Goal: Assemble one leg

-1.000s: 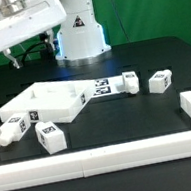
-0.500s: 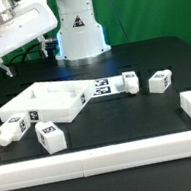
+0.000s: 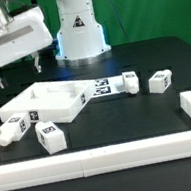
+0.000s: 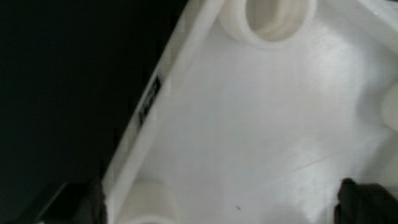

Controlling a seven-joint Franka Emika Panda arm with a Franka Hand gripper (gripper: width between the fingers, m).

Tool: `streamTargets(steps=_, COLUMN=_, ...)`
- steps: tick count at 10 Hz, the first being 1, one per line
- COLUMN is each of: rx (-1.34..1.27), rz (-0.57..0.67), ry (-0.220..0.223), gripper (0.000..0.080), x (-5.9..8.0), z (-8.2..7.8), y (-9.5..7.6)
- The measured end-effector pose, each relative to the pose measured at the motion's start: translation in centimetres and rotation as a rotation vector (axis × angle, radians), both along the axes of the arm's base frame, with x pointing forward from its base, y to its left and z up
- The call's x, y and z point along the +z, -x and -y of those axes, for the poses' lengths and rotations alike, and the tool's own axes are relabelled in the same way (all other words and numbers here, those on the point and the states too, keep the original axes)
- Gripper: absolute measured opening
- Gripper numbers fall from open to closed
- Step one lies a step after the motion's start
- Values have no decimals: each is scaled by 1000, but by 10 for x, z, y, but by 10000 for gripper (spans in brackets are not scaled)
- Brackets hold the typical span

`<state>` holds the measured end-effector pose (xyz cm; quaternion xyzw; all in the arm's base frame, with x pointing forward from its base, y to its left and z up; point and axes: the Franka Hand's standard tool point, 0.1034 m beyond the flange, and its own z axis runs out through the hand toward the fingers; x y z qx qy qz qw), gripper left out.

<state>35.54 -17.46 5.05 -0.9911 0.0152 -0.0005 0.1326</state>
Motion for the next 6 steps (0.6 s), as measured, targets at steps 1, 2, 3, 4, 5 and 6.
streamTargets(steps=1, rx=27, rz=14, ry=-8, gripper=649, x=-9, z=11, y=1)
streamTargets(steps=2, rx=12, rz=6, ry=-7, gripper=649, x=-9, z=12, y=1)
streamTargets(steps=3, rx=14, rz=7, ry=-7, gripper=649, x=-8, z=11, y=0)
streamTargets(steps=4, rx=13, rz=7, ry=-7, gripper=649, x=-9, z=11, y=1)
streamTargets(steps=5, rx=13, rz=6, ry=-7, gripper=649, x=-9, z=11, y=1)
streamTargets(steps=6, rx=13, rz=3, ry=-7, gripper=649, x=-10, z=11, y=2)
